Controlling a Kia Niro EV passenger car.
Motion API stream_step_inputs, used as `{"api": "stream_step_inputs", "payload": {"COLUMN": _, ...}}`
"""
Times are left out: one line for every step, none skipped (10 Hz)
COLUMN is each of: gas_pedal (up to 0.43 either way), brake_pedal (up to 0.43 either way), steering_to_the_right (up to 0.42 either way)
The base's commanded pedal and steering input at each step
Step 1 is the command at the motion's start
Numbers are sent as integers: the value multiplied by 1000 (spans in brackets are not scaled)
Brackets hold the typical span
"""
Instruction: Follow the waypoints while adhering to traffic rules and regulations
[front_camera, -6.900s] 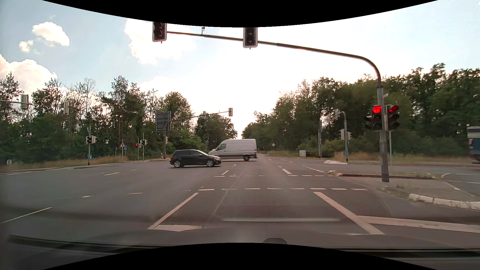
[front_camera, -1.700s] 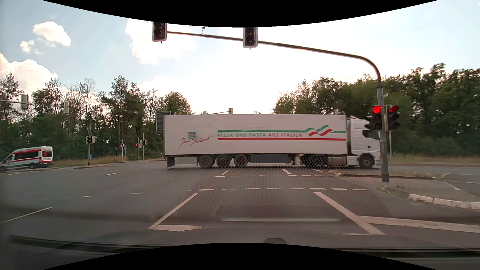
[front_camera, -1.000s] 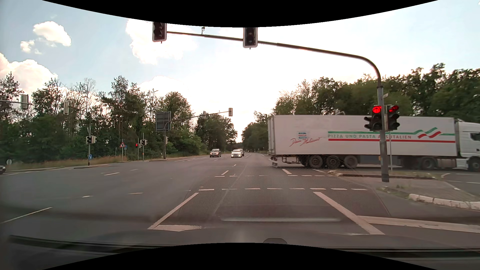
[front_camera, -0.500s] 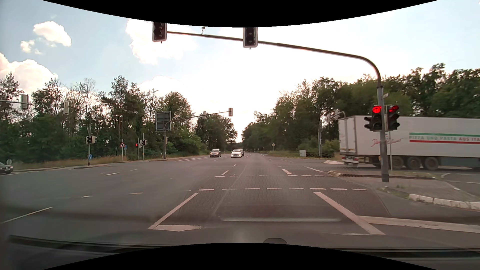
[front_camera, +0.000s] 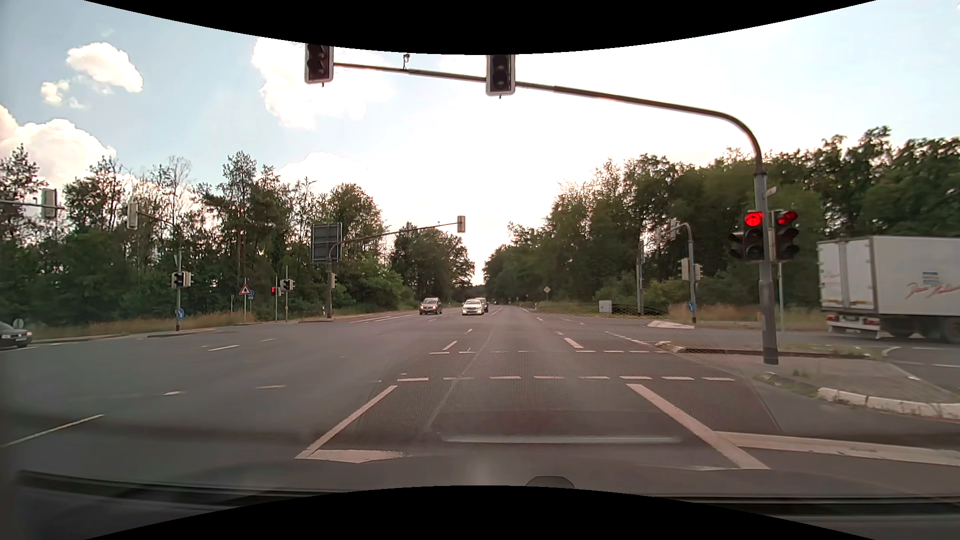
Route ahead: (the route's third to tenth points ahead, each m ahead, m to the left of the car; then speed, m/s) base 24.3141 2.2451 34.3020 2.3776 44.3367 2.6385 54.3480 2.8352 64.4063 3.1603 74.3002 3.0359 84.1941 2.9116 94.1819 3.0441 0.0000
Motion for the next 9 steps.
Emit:
{"api": "stream_step_inputs", "payload": {"gas_pedal": 0, "brake_pedal": 305, "steering_to_the_right": -8}}
{"api": "stream_step_inputs", "payload": {"gas_pedal": 0, "brake_pedal": 305, "steering_to_the_right": -8}}
{"api": "stream_step_inputs", "payload": {"gas_pedal": 0, "brake_pedal": 305, "steering_to_the_right": -8}}
{"api": "stream_step_inputs", "payload": {"gas_pedal": 0, "brake_pedal": 305, "steering_to_the_right": -8}}
{"api": "stream_step_inputs", "payload": {"gas_pedal": 0, "brake_pedal": 311, "steering_to_the_right": -8}}
{"api": "stream_step_inputs", "payload": {"gas_pedal": 0, "brake_pedal": 305, "steering_to_the_right": -8}}
{"api": "stream_step_inputs", "payload": {"gas_pedal": 0, "brake_pedal": 305, "steering_to_the_right": -8}}
{"api": "stream_step_inputs", "payload": {"gas_pedal": 0, "brake_pedal": 311, "steering_to_the_right": -8}}
{"api": "stream_step_inputs", "payload": {"gas_pedal": 0, "brake_pedal": 311, "steering_to_the_right": -8}}
